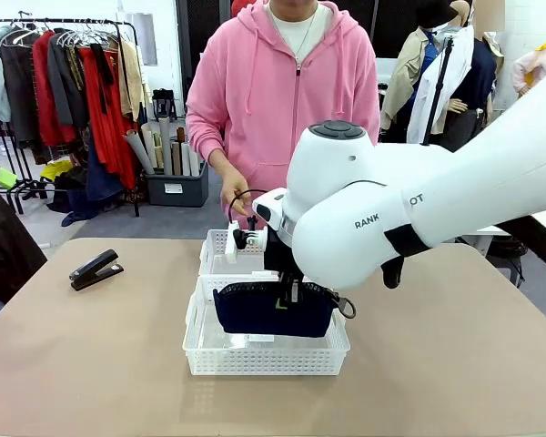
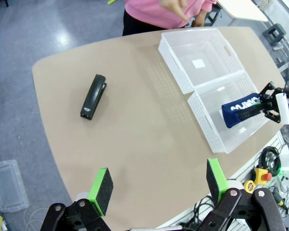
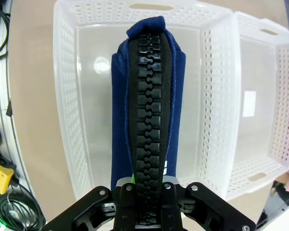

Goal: Distribute items into two baskets.
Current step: Place the picked Pencil pouch into the Organizing basket as instructed by the person.

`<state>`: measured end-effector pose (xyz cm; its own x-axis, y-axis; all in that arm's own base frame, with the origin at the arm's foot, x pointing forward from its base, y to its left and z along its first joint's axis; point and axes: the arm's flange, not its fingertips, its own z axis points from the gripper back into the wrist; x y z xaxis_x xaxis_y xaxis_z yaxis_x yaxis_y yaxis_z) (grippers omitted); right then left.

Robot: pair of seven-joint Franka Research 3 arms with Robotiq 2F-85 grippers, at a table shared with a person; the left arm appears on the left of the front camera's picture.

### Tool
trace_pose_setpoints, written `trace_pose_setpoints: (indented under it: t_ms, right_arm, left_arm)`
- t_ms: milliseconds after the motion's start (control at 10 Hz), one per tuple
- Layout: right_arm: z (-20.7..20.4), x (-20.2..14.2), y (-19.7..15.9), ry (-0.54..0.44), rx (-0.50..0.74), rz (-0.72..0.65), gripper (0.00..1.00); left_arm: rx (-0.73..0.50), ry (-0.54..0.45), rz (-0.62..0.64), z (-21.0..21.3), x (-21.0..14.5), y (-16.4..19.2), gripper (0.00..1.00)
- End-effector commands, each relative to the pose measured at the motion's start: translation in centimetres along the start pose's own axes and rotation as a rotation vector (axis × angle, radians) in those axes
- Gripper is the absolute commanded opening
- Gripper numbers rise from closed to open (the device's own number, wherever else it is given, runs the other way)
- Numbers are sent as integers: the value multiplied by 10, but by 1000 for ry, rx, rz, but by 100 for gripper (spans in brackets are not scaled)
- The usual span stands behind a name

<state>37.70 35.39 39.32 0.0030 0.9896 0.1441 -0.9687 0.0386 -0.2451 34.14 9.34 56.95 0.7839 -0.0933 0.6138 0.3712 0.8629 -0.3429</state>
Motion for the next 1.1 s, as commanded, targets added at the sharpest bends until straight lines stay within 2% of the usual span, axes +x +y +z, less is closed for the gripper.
trace_pose_setpoints:
  t_ms: [0, 700, 800, 1000]
  right_arm:
    - [-6, 4, 4, -12, -38, -23, 0]
    - [-30, 12, 9, -7, -4, 5, 0]
    - [-29, 12, 9, -10, 4, 4, 7]
    - [-23, 7, 8, -13, -5, 7, 45]
  left_arm:
    - [5, 2, 2, 0, 0, 0, 100]
    - [5, 2, 2, 0, 0, 0, 100]
    - [5, 2, 2, 0, 0, 0, 100]
    - [5, 2, 2, 0, 0, 0, 100]
